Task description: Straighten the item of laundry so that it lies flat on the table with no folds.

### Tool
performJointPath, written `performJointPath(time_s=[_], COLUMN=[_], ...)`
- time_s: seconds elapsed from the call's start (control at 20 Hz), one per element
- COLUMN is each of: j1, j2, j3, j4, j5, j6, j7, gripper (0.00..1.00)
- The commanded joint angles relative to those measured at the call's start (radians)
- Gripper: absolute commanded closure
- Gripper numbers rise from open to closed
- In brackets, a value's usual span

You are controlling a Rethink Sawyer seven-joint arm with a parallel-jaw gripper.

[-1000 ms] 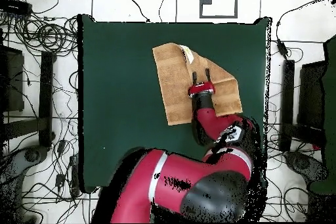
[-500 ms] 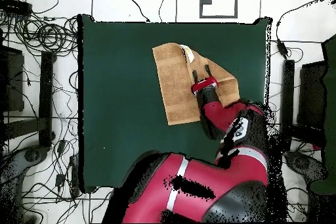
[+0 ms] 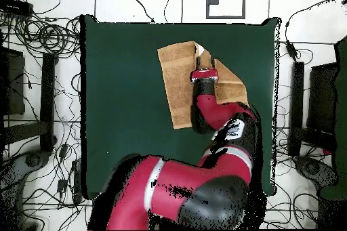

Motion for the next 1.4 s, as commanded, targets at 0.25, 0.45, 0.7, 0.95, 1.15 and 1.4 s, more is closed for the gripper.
performJointPath(time_s=[0.25, 0.45, 0.7, 0.95, 1.15, 1.4], j1=[0.304, 0.346, 0.354, 0.313, 0.254, 0.227], j2=[0.207, 0.237, 0.267, 0.279, 0.277, 0.273], j3=[-0.244, -0.31, -0.351, -0.327, -0.275, -0.241], j4=[0.156, 0.148, 0.115, 0.071, 0.008, -0.006], j5=[0.527, 0.556, 0.532, 0.464, 0.351, 0.316], j6=[-0.174, -0.146, -0.113, -0.104, -0.071, -0.07], j7=[-0.308, -0.249, -0.17, -0.062, 0.037, 0.062], gripper=[0.0, 0.0, 0.0, 0.0, 0.0, 0.0])
